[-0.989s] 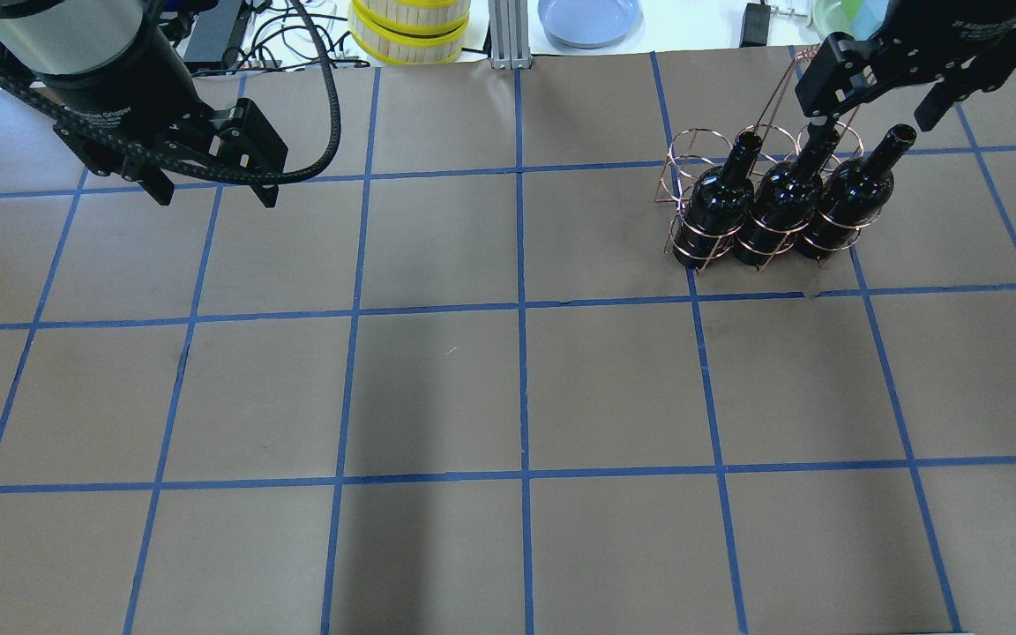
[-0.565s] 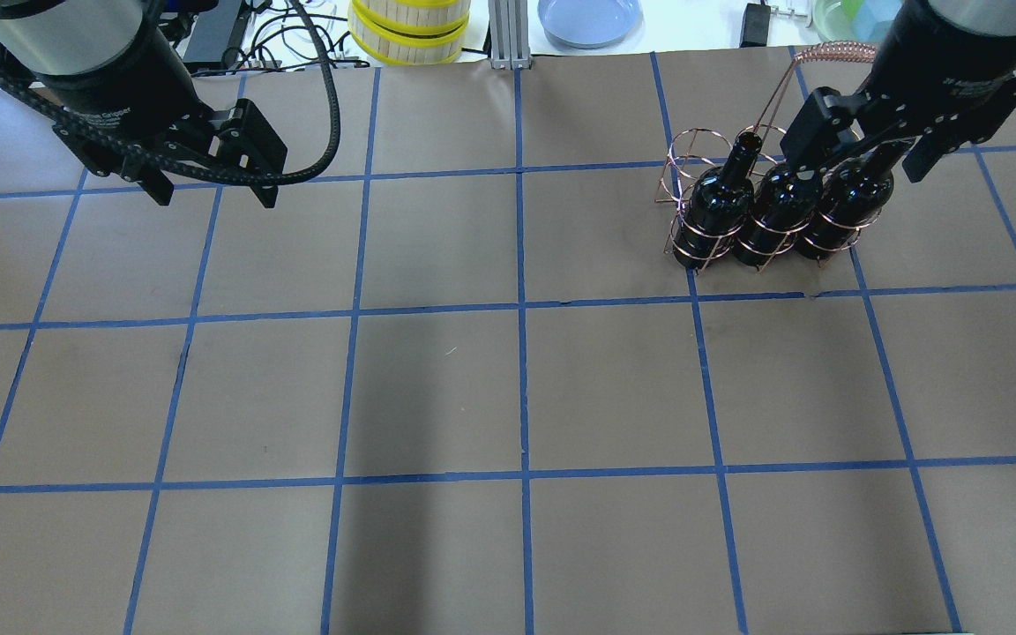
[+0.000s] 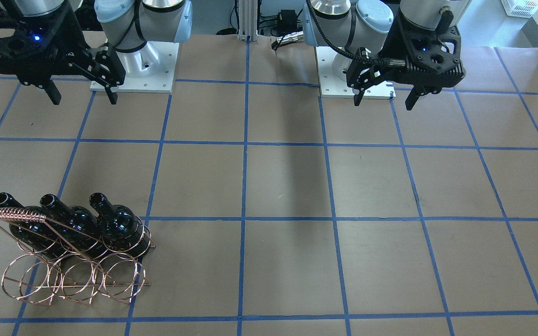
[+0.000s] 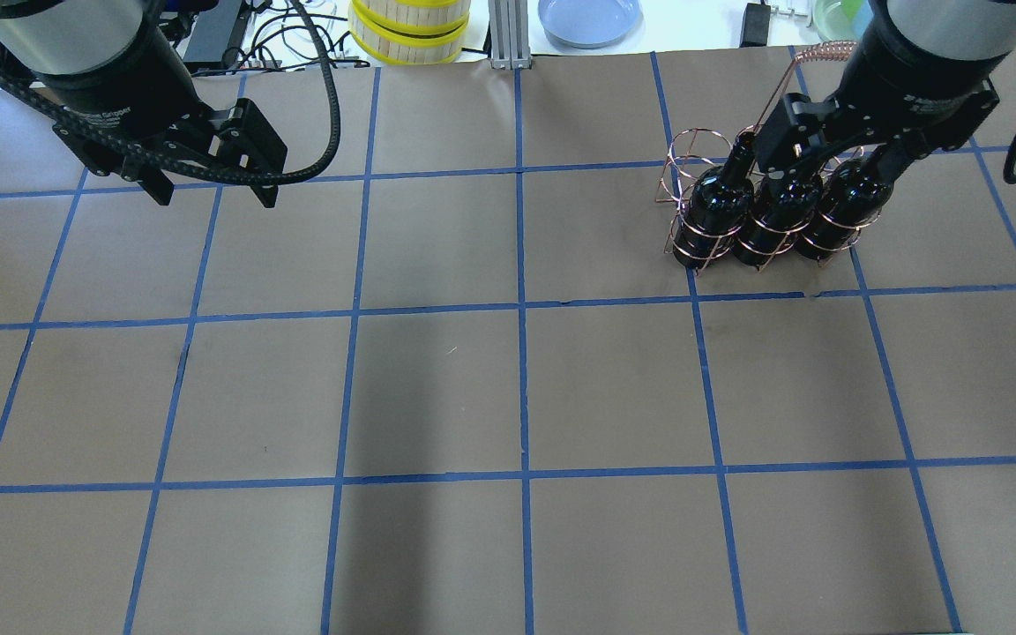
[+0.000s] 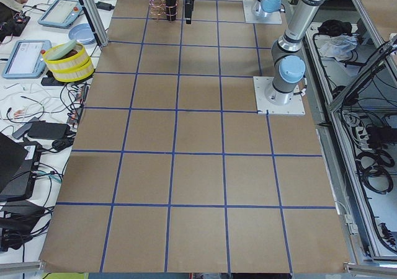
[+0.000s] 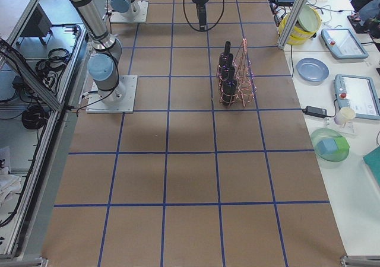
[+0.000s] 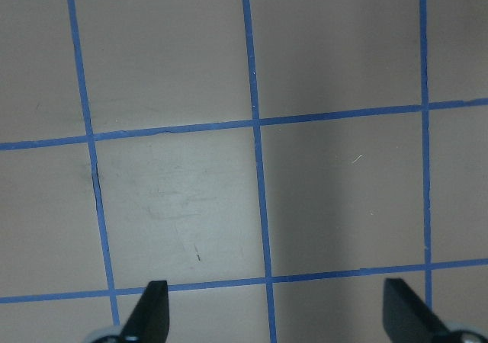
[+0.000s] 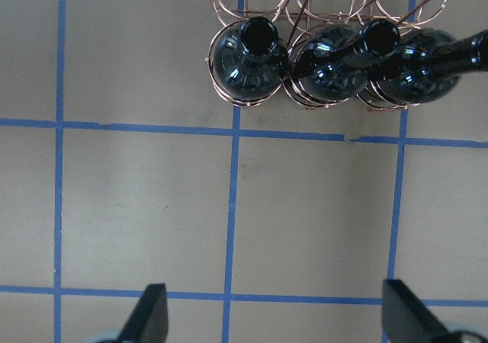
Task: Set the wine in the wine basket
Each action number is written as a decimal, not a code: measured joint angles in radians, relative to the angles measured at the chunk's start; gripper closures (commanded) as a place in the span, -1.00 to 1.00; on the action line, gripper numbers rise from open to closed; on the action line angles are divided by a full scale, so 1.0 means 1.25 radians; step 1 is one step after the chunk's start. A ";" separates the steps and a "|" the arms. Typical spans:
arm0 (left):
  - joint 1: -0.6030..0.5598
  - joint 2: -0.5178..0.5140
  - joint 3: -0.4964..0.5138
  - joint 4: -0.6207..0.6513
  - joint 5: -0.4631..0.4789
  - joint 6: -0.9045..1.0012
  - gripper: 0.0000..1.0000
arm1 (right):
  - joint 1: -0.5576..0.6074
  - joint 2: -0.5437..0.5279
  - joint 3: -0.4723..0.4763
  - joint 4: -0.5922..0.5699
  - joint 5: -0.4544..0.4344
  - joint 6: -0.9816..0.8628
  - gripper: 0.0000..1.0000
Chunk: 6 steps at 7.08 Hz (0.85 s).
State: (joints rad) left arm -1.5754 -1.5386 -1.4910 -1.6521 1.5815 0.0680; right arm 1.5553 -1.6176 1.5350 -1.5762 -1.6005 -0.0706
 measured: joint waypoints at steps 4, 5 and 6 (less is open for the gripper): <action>0.000 0.000 0.000 0.000 -0.002 0.000 -1.00 | 0.043 0.055 -0.035 -0.033 -0.006 -0.017 -0.98; 0.000 0.000 0.000 0.000 -0.002 0.001 -1.00 | 0.042 0.053 -0.028 -0.032 0.009 -0.030 -0.98; 0.000 0.000 0.000 0.000 -0.002 0.001 -1.00 | 0.042 0.049 -0.027 -0.020 0.017 -0.028 -0.98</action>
State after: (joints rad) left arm -1.5754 -1.5386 -1.4910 -1.6521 1.5789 0.0689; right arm 1.6079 -1.5569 1.5009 -1.6011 -1.5795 -0.1053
